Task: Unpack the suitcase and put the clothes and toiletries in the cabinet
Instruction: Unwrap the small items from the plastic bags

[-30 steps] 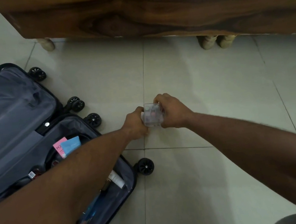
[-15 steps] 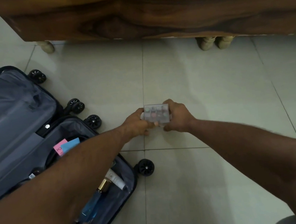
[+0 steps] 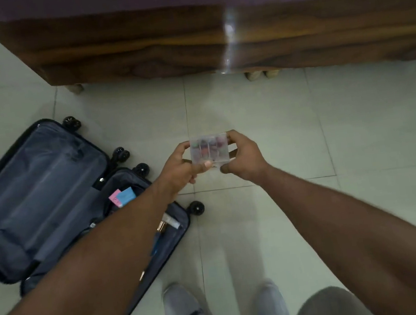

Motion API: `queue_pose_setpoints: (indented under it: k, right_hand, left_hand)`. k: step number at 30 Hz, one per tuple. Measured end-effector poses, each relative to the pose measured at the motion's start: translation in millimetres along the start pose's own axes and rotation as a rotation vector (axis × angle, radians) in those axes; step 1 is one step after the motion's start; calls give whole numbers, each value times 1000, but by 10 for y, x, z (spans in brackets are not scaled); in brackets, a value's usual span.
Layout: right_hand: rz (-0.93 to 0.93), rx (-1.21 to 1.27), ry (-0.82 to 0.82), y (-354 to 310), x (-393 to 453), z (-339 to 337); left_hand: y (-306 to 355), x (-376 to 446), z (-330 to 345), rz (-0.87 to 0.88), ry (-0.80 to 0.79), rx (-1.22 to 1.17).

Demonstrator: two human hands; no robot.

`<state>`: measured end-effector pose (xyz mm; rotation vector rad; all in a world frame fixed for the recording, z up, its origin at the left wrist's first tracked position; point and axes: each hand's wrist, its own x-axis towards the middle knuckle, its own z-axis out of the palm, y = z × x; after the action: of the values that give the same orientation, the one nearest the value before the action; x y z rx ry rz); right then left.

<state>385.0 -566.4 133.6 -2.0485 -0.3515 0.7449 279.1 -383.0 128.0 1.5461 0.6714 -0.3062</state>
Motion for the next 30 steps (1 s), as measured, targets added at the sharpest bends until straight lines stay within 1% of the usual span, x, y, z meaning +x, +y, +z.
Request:
queue_pose_setpoints:
  k: [4,9,12,15,18,22,26,30]
  right_hand:
    - [42,132,-42,-1112,-825,-605]
    - [68,309,-144,-2571,-2002,-1515]
    - [66,353,-155,-3253,-2706,-2016]
    - [65,385,-116,-3740,-3434,-2425]
    - [53,425,-54,-4027,-4205,-2749]
    - [10,427,65,-4122,-5250,-3063]
    - [9,456,239,-3987,-6302,-3292]
    - [46,500,412,-3681,-7342,-3546]
  left_hand:
    - [1091,-1074,22,16,38,8]
    - [2480,-2587,137,69,72,32]
    - [3197,-3457,258,105,63,46]
    - [3742,-4260,433,132,50,40]
    - [4049,-4981,647,173,-9,5]
    - [4268,-5789,1047,234,-130,32]
    - [4355,-6415,1581,269,-251,81]
    - [4351,-6919,2299,285,-372,134]
